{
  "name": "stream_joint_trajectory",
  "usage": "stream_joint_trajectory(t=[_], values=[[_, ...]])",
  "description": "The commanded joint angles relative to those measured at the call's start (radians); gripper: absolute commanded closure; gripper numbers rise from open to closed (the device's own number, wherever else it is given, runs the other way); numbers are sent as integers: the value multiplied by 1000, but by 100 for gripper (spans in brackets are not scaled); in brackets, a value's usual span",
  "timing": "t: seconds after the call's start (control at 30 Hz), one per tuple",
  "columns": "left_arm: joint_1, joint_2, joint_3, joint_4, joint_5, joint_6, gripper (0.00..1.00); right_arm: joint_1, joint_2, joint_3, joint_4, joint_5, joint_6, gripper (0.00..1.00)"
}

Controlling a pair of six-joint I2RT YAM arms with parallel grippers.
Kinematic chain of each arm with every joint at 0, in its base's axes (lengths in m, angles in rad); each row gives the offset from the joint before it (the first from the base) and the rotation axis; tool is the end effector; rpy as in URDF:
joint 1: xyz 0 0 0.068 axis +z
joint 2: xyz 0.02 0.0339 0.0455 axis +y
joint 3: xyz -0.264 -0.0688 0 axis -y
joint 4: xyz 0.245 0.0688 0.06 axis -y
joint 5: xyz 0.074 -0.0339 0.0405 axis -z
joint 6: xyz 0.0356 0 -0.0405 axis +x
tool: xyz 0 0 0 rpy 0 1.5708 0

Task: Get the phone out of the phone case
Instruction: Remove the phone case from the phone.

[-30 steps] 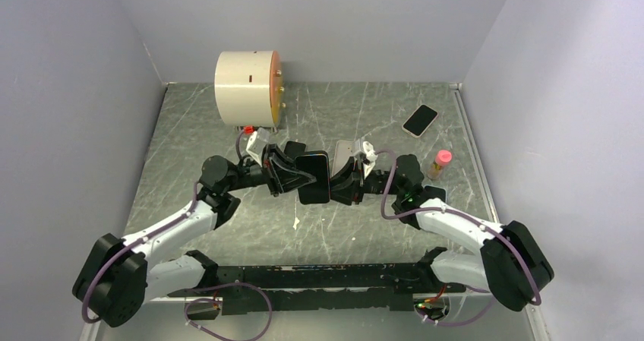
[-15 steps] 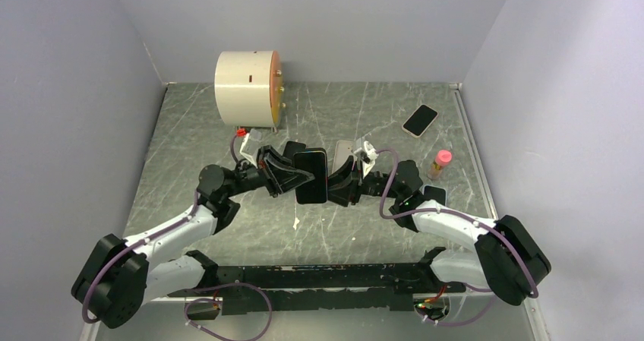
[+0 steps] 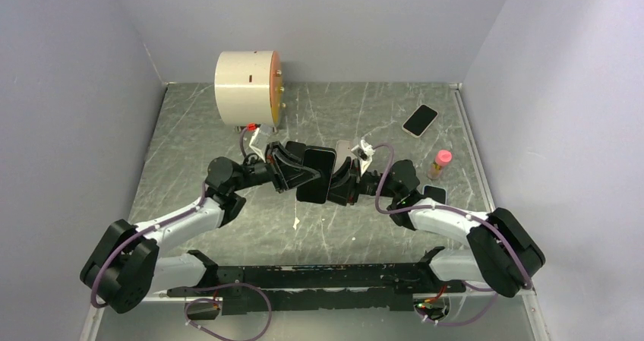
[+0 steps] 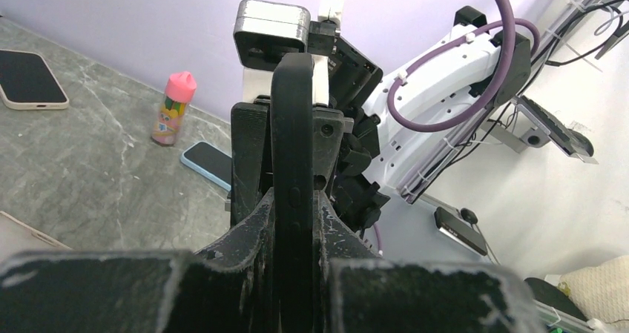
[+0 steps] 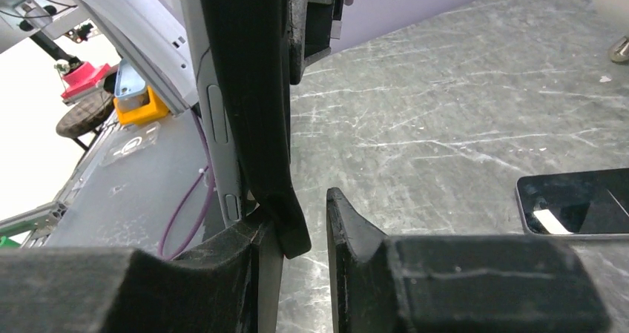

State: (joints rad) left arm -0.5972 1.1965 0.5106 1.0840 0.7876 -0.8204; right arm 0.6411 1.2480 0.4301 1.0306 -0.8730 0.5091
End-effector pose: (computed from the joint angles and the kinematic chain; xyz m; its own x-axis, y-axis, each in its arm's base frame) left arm 0.1863 -0.1572 0.2889 -0.4667 -0.3067 -0.8295 0.8734 -0.0121 -0.4869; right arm 0.1778 0.1667 0.2466 -0.3321 0.1429 -0.9323 -0.9422 -0.0030 0.3352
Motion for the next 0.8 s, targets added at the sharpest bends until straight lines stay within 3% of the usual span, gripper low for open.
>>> stream_joint_trajectory(t=[0.0, 0.17, 0.3, 0.5, 0.77], values=[[-64, 61, -55, -104, -34, 6, 97, 35, -21, 68, 264, 97, 19, 72], [-64, 3, -68, -145, -109, 39, 98, 35, -56, 61, 152, 143, -33, 71], [-64, -76, -95, -197, -203, 72, 98, 35, -152, 47, -30, 244, -146, 61], [-62, -227, -187, -213, -484, 59, 98, 35, -264, 70, -304, 330, -269, 44], [-64, -293, -286, -76, -781, -26, 98, 69, -278, 31, -313, 402, -206, 38]])
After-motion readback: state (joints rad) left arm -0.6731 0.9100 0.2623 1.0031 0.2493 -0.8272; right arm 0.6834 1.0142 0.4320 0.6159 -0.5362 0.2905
